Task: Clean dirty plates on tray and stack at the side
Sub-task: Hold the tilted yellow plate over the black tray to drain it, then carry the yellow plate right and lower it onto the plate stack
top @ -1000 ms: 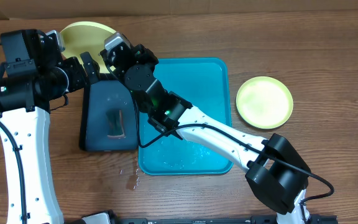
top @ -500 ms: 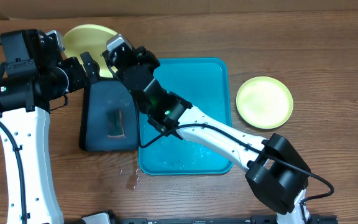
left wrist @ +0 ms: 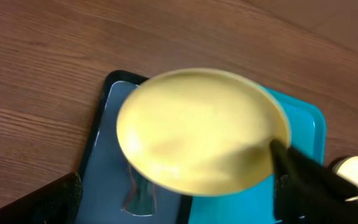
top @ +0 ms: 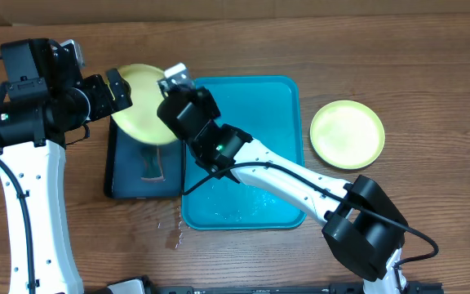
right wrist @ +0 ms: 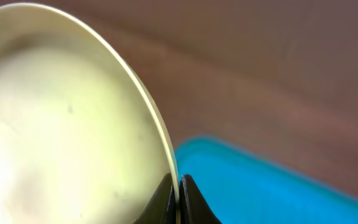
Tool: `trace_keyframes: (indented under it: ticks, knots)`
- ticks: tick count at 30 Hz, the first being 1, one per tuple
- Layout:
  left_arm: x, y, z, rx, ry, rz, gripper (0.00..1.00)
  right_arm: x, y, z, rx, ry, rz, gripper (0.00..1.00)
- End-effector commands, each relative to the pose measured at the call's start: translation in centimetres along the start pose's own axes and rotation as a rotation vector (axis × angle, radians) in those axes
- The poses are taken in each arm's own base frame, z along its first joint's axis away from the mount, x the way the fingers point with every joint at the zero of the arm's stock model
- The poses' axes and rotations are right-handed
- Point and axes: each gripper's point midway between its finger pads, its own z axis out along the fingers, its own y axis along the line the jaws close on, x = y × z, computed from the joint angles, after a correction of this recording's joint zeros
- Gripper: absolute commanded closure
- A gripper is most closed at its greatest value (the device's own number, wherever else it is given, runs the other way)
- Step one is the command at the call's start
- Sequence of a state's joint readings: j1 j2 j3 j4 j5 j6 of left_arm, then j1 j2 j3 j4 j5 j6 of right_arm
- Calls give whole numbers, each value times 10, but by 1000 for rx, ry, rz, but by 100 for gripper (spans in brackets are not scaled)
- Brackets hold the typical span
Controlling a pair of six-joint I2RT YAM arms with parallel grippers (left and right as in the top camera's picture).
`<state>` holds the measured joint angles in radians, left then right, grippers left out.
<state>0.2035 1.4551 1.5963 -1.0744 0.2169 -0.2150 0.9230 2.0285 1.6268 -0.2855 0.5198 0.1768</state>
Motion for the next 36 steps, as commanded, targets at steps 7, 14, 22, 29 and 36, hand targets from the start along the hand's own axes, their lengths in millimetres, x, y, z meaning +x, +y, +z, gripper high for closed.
trace_keyframes:
  ticks: [7,14,22,29,36]
  knots:
    - [-2,-3,-1,14,-4,-8,0,10,-17,-11,14,106,357,96]
    - [-2,-3,-1,14,-4,-8,0,-15,-98,-30,117,106,430,96]
    - [-2,-3,-1,14,-4,-8,0,21,-238,-47,380,274,516,96]
    - [-2,-3,-1,14,-4,-8,0,77,-326,-71,527,474,654,96]
    - [-2,-3,-1,14,-4,-8,0,124,-382,-101,617,621,793,96]
